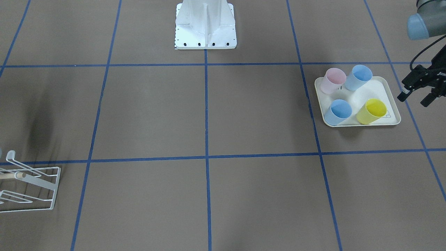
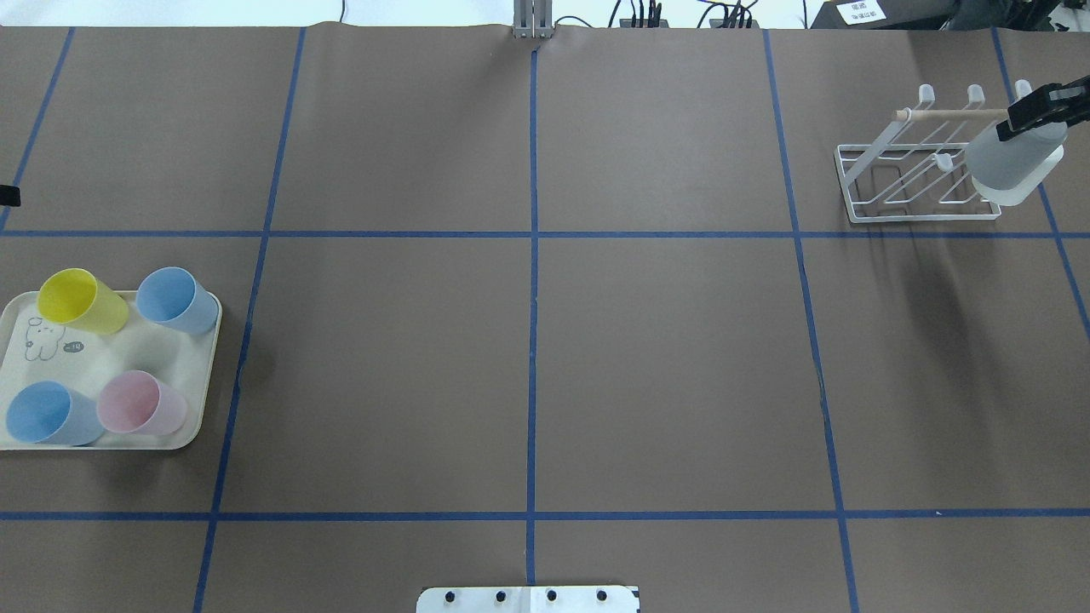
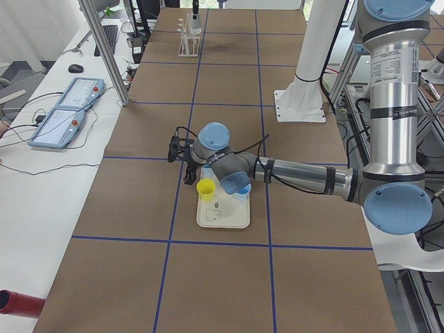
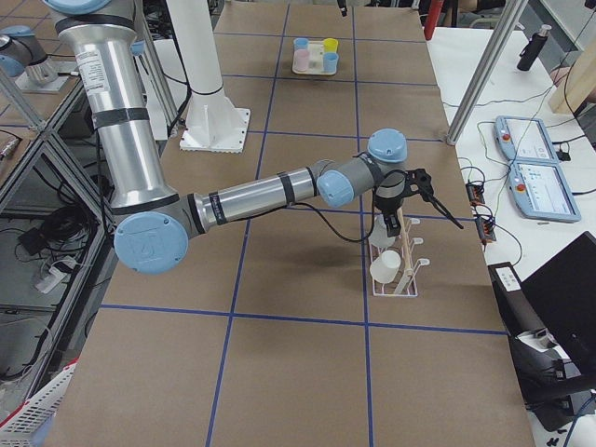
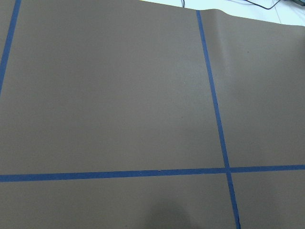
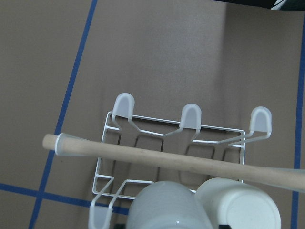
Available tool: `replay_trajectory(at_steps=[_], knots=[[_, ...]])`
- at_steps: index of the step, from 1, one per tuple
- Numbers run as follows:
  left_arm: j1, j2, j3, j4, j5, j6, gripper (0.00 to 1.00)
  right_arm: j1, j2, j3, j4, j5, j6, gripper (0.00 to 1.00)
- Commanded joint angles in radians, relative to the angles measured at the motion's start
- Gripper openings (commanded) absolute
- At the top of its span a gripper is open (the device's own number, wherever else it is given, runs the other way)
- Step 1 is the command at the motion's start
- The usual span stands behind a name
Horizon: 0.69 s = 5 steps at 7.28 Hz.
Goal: Transfer IKEA cup to right arm and place on rack
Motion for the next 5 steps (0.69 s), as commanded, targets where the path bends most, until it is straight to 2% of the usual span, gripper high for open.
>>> replay_trajectory(at_steps=[1, 3, 5], knots=[[0.001, 0.001, 0.009, 0.000, 0.000, 0.001, 1.00, 0.000, 0.025, -0.055, 0.002, 0.000, -0.001, 0.19], [0.007, 0.001, 0.015, 0.057, -0.001, -0.008, 1.00, -0.003, 0.025, -0.069, 0.002, 0.000, 0.002, 0.46], [0.054, 0.006, 0.015, 0.125, 0.000, -0.002, 0.99, -0.005, 0.025, -0.081, 0.004, 0.007, 0.002, 0.84]])
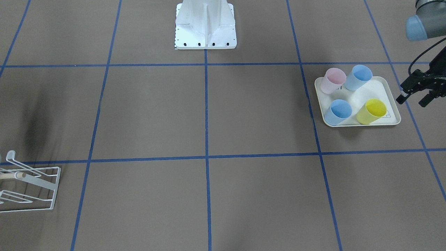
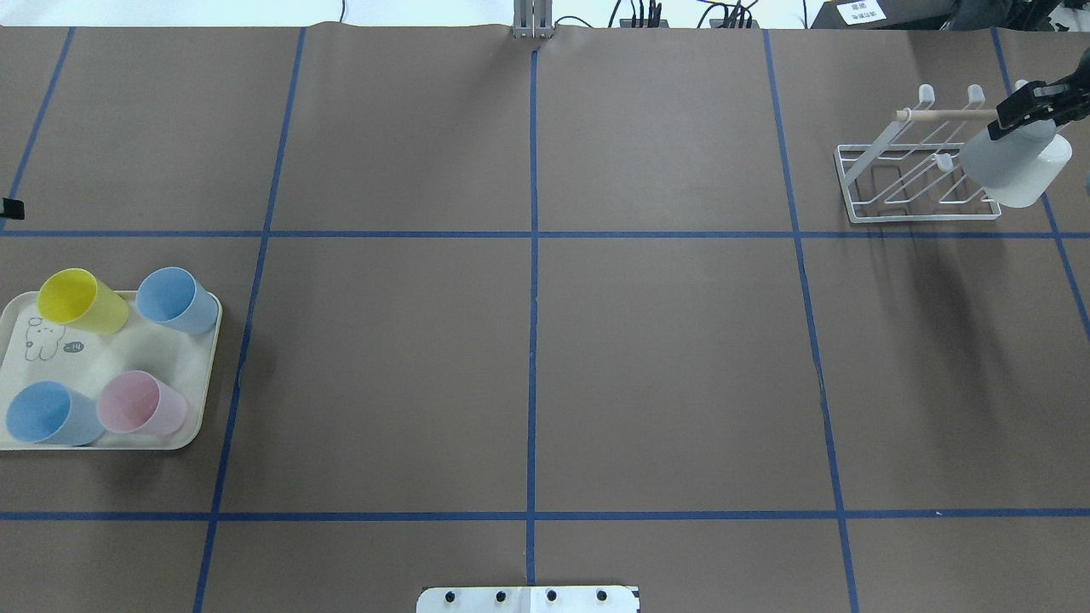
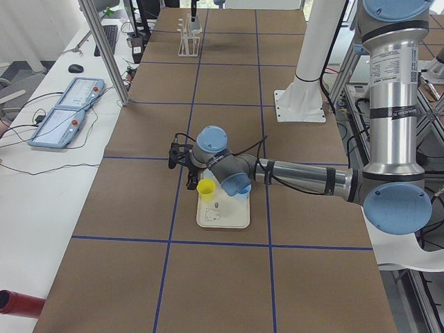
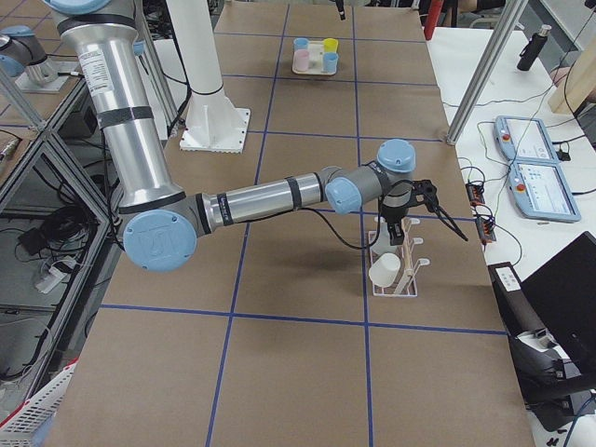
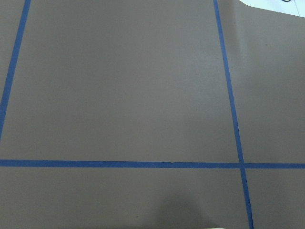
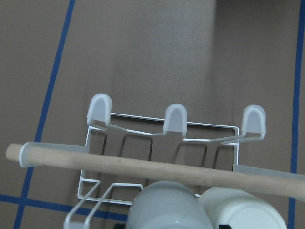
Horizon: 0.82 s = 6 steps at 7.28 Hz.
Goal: Transfer IKEA cup to right arm and place on rack
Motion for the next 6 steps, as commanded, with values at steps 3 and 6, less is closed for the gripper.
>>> replay_trajectory(at_steps=[3, 6], knots=[[0.099, 0.034, 0.025, 0.086, 0.003, 0.015, 0.94, -0.001, 0.000, -0.008, 0.001, 0.015, 0.002, 0.99], [0.157, 0.034, 0.051, 0.087, 0.064, 0.012, 0.85, -0.001, 0.002, -0.001, 0.000, 0.061, 0.003, 0.99]])
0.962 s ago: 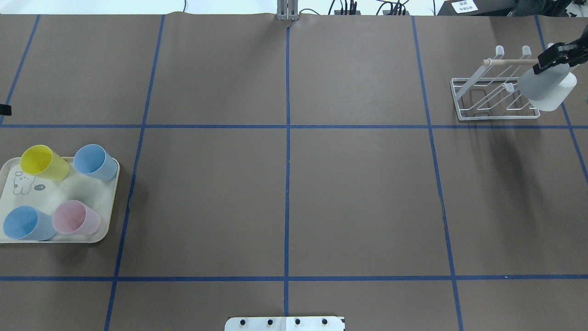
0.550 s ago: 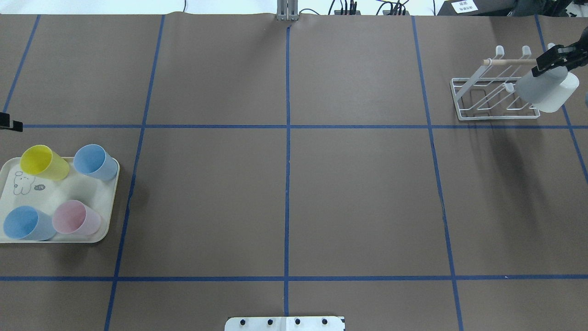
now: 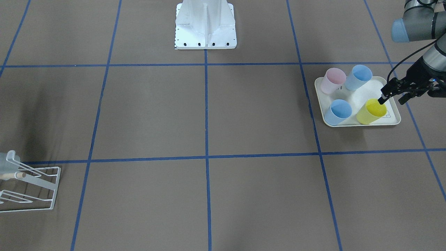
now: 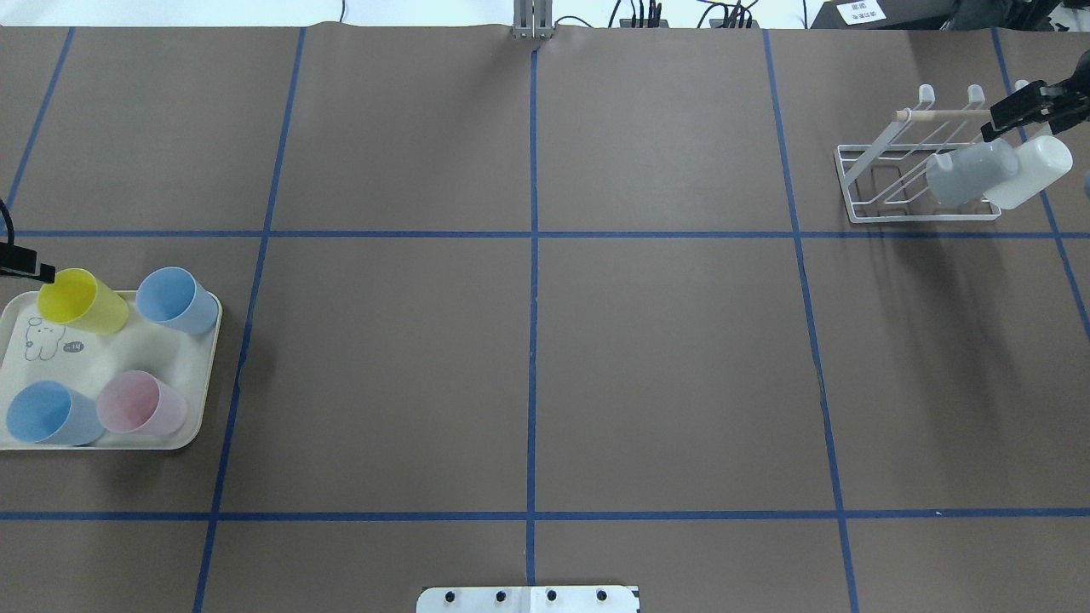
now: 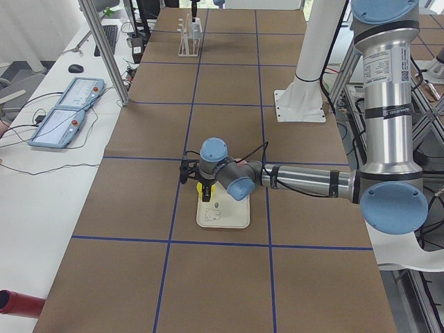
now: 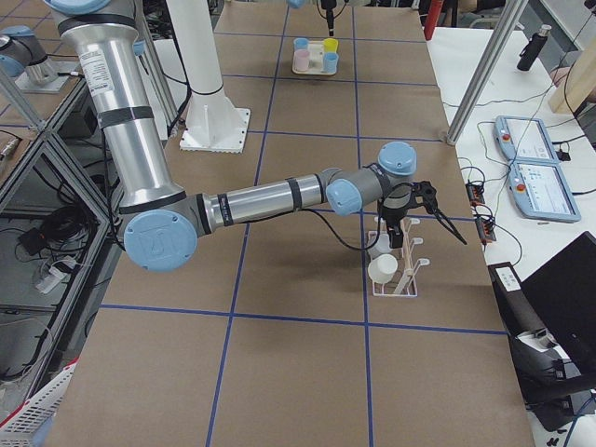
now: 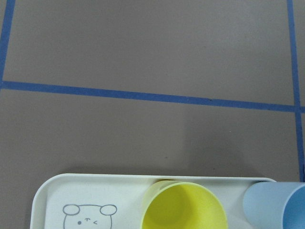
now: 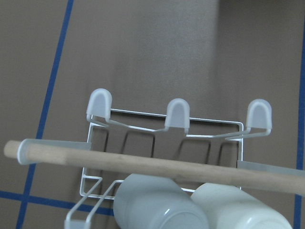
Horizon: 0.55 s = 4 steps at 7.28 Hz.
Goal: Transfer IKEA cup to right arm and place on rack
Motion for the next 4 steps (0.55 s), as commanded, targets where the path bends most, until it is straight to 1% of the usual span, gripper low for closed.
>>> replay_trajectory(at_steps=[1, 2, 4], knots=[[0.032, 0.002, 0.015, 0.000, 0.027, -0.001, 0.76, 0.000, 0.001, 0.005, -0.001, 0.038, 0.003, 0.99], [0.043, -0.001, 0.033, 0.000, 0.027, -0.001, 0.65, 0.000, 0.002, 0.006, -0.001, 0.038, 0.003, 0.99], [0.055, -0.006, 0.048, -0.002, 0.027, -0.001, 0.54, 0.000, 0.002, 0.008, -0.001, 0.053, 0.004, 0.99]])
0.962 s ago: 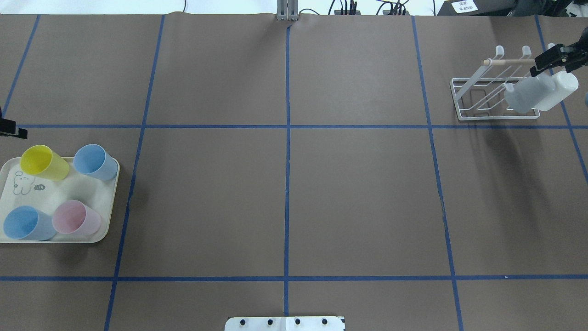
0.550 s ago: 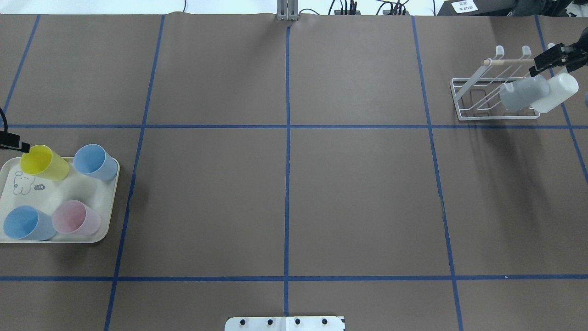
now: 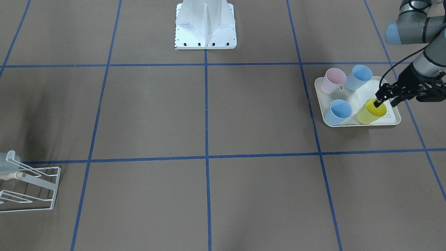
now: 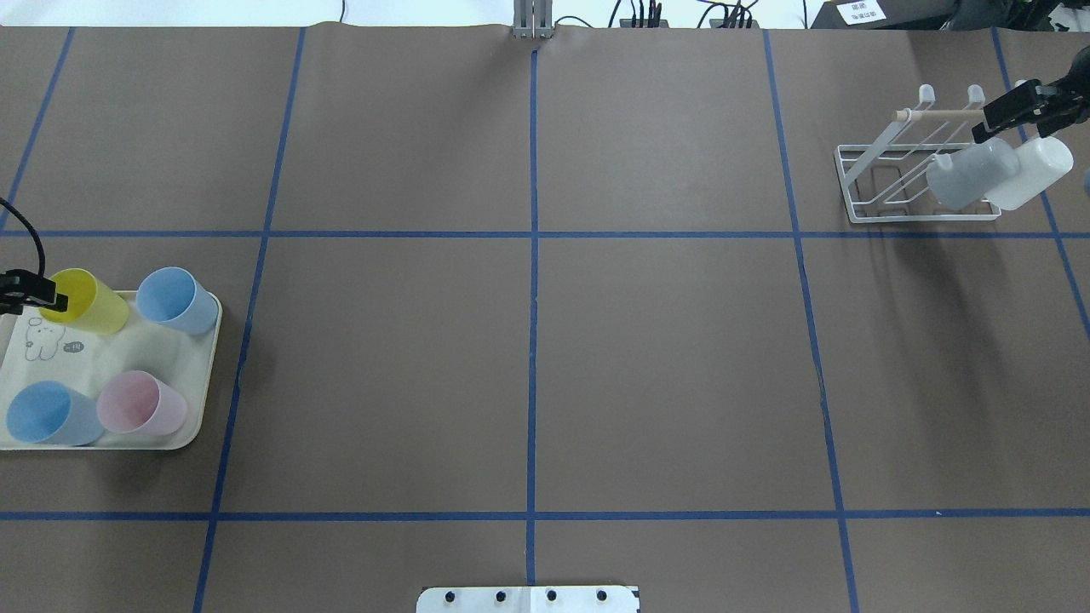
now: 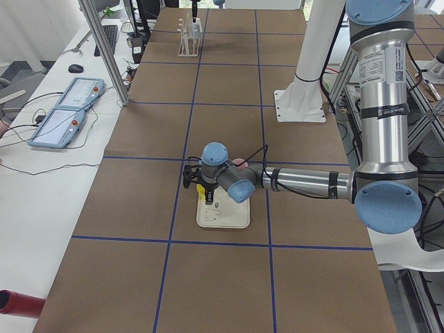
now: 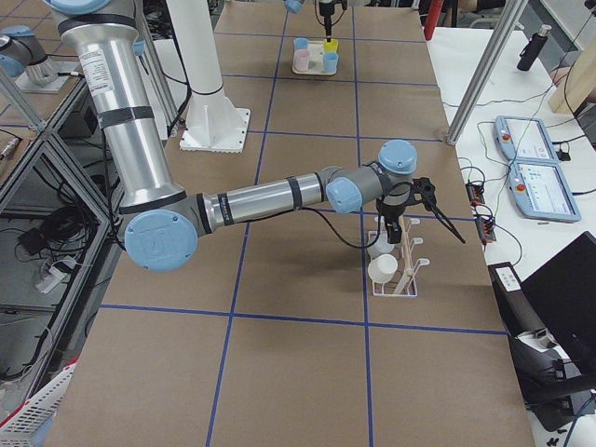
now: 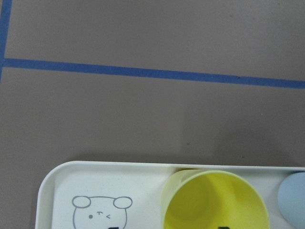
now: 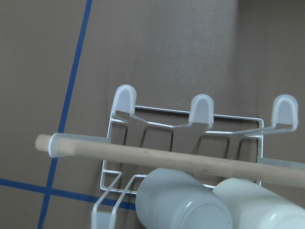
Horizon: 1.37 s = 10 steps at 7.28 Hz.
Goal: Transfer IKEA cup to right arm and place on rack
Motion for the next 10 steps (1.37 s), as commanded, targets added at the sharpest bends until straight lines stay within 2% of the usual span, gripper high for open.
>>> replay_trajectory(at_steps=[1, 2, 3, 5, 7, 8, 10], knots=[[0.012, -0.003, 0.012, -0.001, -0.001, -0.002, 0.45, 0.002, 0.003, 0.004, 0.000, 0.015, 0.002, 0.99], [0.018, -0.005, 0.012, -0.001, -0.001, -0.008, 0.15, 0.023, 0.005, 0.028, 0.000, 0.053, 0.004, 0.99], [0.018, -0.006, 0.013, -0.001, -0.006, -0.005, 0.00, 0.073, 0.006, 0.059, 0.000, 0.114, 0.004, 0.99], [0.002, -0.003, -0.055, 0.002, -0.024, -0.005, 0.00, 0.121, -0.009, 0.184, -0.002, 0.141, 0.084, 0.99], [-0.083, -0.002, -0.147, 0.019, -0.128, -0.018, 0.00, 0.120, -0.065, 0.382, 0.003, 0.159, 0.335, 0.99], [-0.083, 0.006, -0.204, 0.020, -0.133, -0.043, 0.00, 0.104, -0.072, 0.463, 0.005, 0.182, 0.481, 0.99], [-0.080, -0.063, -0.273, 0.019, -0.162, -0.267, 0.00, 0.065, -0.070, 0.551, 0.006, 0.184, 0.614, 0.99]])
